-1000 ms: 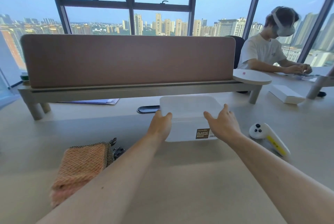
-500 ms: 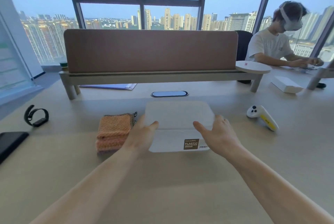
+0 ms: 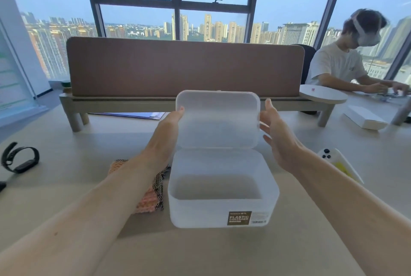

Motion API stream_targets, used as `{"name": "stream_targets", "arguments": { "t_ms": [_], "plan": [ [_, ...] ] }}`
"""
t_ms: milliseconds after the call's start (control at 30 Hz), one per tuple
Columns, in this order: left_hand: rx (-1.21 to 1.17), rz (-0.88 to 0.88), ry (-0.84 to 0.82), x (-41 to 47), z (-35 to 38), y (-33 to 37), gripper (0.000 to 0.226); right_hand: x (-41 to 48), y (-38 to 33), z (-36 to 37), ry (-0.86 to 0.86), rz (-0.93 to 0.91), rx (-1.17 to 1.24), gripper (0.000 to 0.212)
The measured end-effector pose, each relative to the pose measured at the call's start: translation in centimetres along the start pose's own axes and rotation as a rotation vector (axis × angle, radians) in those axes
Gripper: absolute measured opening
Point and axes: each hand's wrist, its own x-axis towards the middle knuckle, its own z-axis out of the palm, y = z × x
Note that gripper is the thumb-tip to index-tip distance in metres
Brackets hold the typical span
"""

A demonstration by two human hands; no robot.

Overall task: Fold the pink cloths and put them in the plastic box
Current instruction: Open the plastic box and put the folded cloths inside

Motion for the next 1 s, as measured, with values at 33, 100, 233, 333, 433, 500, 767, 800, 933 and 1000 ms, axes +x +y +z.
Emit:
{"name": "stream_targets", "arguments": {
  "t_ms": [33,100,233,333,433,500,767,800,933,1000],
  "plan": [
    [-0.015,-0.026,-0.013,1.0,-0.1,-0.7,0.033,0.9,0.7,0.4,-0.02,0.014,0.017,0.063],
    [-0.07,-0.106,-0.008,2.8,-0.6,-2.5,0.039,2.4,2.2,1.0,-0.032,0.049,0.01,0.078],
    [-0.04,-0.166,0.064,4.1,-0.7,-4.3,0.046,4.5,4.3,1.3,-0.016,0.123,0.025,0.089],
    [-0.001,-0.187,0.057,4.8,-1.0,-4.9,0.05,5.2,4.8,1.3,-0.03,0.176,-0.043,0.089],
    [0.04,-0.184,0.017,4.4,-1.2,-5.1,0.052,5.0,4.7,1.5,-0.008,0.223,-0.108,0.087],
    [0.104,-0.097,0.024,3.3,-2.4,-4.6,0.046,4.6,4.3,1.4,0.023,0.177,-0.165,0.083],
    [1.13,-0.275,0.252,-2.9,-14.0,-2.3,0.042,-3.3,1.7,4.9,0.031,-0.403,-0.471,0.052],
    [1.025,-0.424,0.177,-4.1,-14.0,-2.1,0.035,-4.4,1.6,6.1,-0.036,-0.407,-0.512,0.048],
    [0.834,-0.613,0.096,-5.8,-13.9,-2.7,0.051,-6.5,2.2,10.1,-0.174,-0.403,-0.577,0.046],
    [0.769,-0.577,0.112,-5.8,-13.5,-3.0,0.045,-6.8,2.5,11.0,-0.193,-0.355,-0.585,0.045]
  ]
}}
